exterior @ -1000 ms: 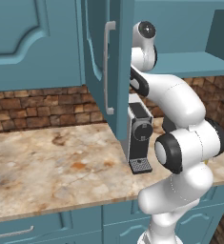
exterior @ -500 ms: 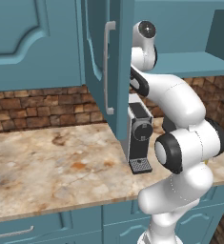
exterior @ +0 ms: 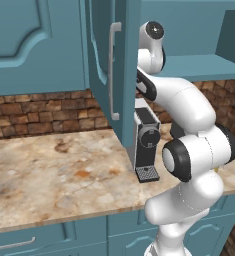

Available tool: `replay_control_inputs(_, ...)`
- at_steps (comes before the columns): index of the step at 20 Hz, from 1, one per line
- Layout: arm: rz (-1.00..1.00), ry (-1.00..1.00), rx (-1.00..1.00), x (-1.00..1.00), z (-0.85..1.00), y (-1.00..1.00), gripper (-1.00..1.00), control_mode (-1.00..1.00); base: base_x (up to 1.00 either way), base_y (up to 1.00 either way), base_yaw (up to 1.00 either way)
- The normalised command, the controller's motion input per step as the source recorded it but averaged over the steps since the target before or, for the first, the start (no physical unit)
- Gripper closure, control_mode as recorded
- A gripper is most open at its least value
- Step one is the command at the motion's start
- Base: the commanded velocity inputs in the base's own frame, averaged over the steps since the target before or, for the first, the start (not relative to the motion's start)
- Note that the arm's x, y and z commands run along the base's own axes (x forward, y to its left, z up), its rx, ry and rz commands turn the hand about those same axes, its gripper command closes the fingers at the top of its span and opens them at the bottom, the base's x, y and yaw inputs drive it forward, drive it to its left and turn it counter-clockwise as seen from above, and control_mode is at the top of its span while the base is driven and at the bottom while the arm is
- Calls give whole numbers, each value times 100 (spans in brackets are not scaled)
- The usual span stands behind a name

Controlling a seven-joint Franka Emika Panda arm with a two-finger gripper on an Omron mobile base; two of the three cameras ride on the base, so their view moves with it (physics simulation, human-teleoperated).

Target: There is a tray on the dining counter. Grab the cup, mug, and pitcher and place them on the tray. The pitcher may be placed next to the tray if it cannot fit the tray.

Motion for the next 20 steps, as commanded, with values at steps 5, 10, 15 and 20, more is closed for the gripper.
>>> replay_control_inputs(5, 0, 0, 0, 0, 5, -9, 100, -100, 0, 0, 0)
replay_control_inputs(10, 0, 0, 0, 0, 0, -20, 100, -100, 0, 0, 0)
replay_control_inputs(15, 0, 0, 0, 0, 0, -12, 100, -100, 0, 0, 0)
replay_control_inputs(20, 0, 0, 0, 0, 6, 0, 100, -100, 0, 0, 0)
